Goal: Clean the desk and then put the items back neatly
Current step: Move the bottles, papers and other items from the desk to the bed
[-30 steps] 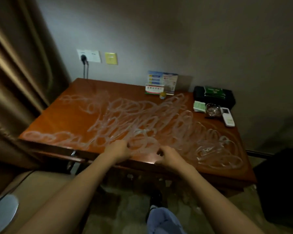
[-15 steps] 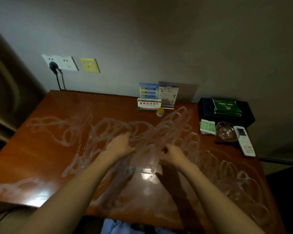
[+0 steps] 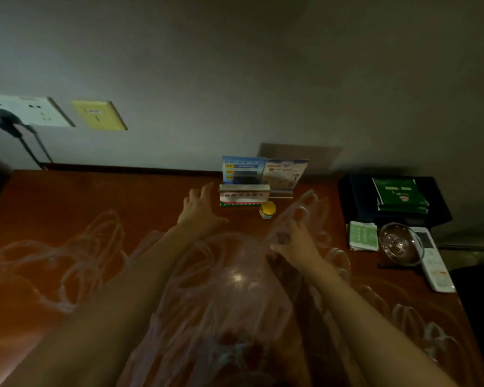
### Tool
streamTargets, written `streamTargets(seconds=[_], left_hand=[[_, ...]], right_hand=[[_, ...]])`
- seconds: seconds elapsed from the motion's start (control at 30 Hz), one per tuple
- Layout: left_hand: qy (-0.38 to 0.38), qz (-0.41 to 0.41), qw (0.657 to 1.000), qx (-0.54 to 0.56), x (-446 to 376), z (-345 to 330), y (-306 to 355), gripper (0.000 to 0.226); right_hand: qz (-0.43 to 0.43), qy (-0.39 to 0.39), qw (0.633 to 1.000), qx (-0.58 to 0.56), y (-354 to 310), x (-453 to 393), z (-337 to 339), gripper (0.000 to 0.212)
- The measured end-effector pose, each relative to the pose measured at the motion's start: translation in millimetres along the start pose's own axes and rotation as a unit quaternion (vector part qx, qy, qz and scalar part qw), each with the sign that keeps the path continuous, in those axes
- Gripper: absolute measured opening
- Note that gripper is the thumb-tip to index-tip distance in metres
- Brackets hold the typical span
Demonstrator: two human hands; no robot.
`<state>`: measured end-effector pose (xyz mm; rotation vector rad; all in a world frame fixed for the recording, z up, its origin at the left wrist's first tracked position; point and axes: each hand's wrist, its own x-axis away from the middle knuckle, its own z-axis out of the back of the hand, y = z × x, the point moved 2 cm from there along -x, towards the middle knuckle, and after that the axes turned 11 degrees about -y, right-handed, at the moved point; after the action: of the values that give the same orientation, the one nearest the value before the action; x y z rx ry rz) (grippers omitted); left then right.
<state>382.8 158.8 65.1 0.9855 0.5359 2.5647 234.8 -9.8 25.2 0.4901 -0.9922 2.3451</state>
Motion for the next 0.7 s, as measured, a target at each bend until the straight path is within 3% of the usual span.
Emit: streamTargets(seconds=[0.17, 0.33, 0.43, 0.57, 0.7], left_hand=[[-0.027, -0.030, 0.999, -0.028, -54.8, 14.5, 5.9, 0.093], [-0.059, -0.070, 0.996, -0.004, -87.7, 6.7, 4.6, 0.061], [-0.066, -0.066, 0.995, 0.026, -88.6, -3.5, 4.4, 0.038], [-0.074, -0.052, 0.995, 0.043, -82.7, -12.5, -0.8, 0.032], [-0.070, -0.037, 0.995, 0.063, -68.8, -11.4, -13.5, 0.018]], right_hand=[[0.031, 0.032, 0.998, -0.044, -21.2, -52.7, 11.1, 0.057], [0.012, 0.040, 0.997, -0.065, -18.7, -84.9, -0.3, 0.061], [-0.012, 0.040, 0.998, -0.055, -11.9, -94.4, -10.4, 0.054], [-0.023, 0.066, 0.994, -0.079, -5.0, -95.1, -16.1, 0.036], [-0.033, 0.076, 0.993, -0.080, -0.5, -71.5, -20.9, 0.035]])
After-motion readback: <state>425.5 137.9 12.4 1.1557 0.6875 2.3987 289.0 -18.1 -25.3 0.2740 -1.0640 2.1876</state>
